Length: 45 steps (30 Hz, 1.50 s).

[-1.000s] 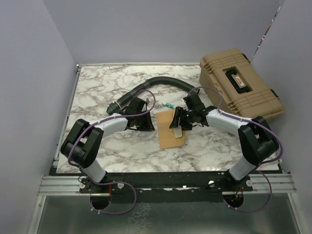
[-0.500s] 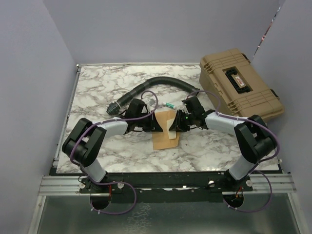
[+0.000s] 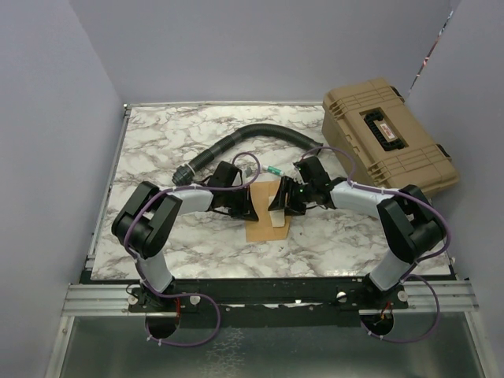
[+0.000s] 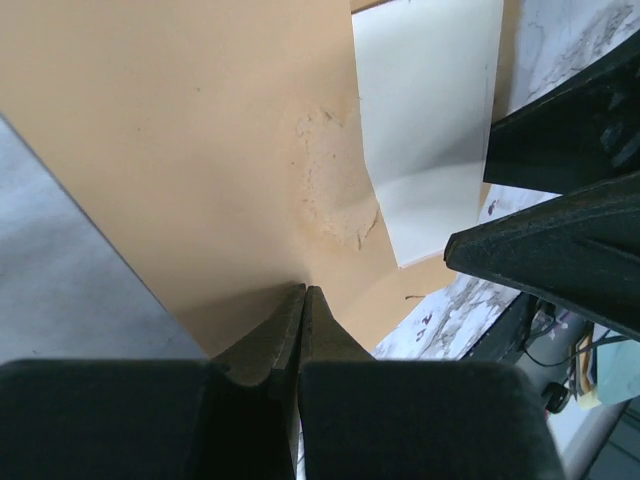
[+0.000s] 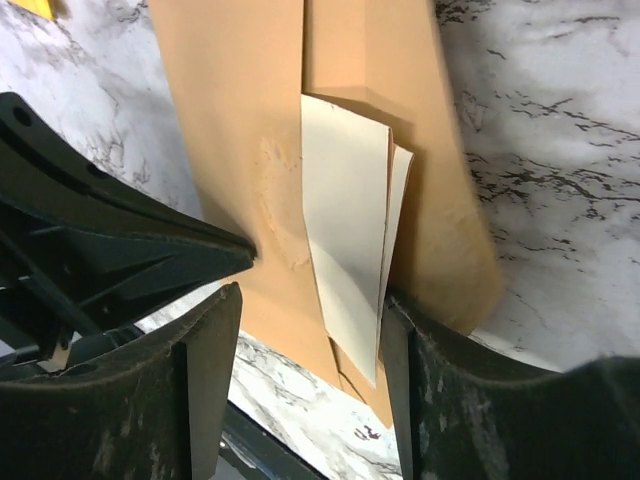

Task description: Place the letter into the envelope and seal it

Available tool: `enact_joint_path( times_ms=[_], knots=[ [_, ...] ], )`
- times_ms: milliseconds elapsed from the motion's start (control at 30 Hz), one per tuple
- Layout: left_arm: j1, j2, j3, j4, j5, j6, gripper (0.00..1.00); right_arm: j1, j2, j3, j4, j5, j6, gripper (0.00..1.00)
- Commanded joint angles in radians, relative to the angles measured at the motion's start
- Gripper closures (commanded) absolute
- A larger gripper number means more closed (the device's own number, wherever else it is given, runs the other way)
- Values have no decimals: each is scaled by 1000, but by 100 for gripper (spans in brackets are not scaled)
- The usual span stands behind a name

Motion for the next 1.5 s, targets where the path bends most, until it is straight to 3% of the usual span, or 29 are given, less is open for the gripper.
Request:
enact_joint_path(
  times_ms=[0, 167, 367, 433, 500, 600, 767, 967, 1200, 1467],
  knots=[
    [-3, 43, 18, -162, -151, 82, 100, 8, -27, 21, -87, 48, -27, 38],
    [-3, 60, 25, -180, -150, 90, 100, 8, -27, 25, -107, 51, -27, 39],
    [-3, 46, 59, -192, -136, 90, 100, 9, 4, 38, -117, 76, -33, 58],
    [-3, 27, 80, -210, -136, 89, 100, 9, 1, 30, -103, 99, -40, 61],
    [-4, 2, 105, -219, -147, 83, 94, 9, 12, 32, -106, 113, -52, 61],
    [-4, -36, 143, -235, -180, 71, 72, 10, 20, 36, -110, 118, -65, 60],
    [-2, -100, 137, -243, -202, 53, 63, 18, -22, 53, -125, 141, -90, 46],
    [5, -140, 101, -261, -311, 29, 50, 18, -7, 95, -158, 162, -96, 47],
    [15, -97, 100, -327, -445, -28, 45, 20, 30, 98, -136, 165, -85, 55],
    [15, -26, 104, -330, -352, -21, 49, 27, 83, 103, -110, 155, -91, 55]
  ],
)
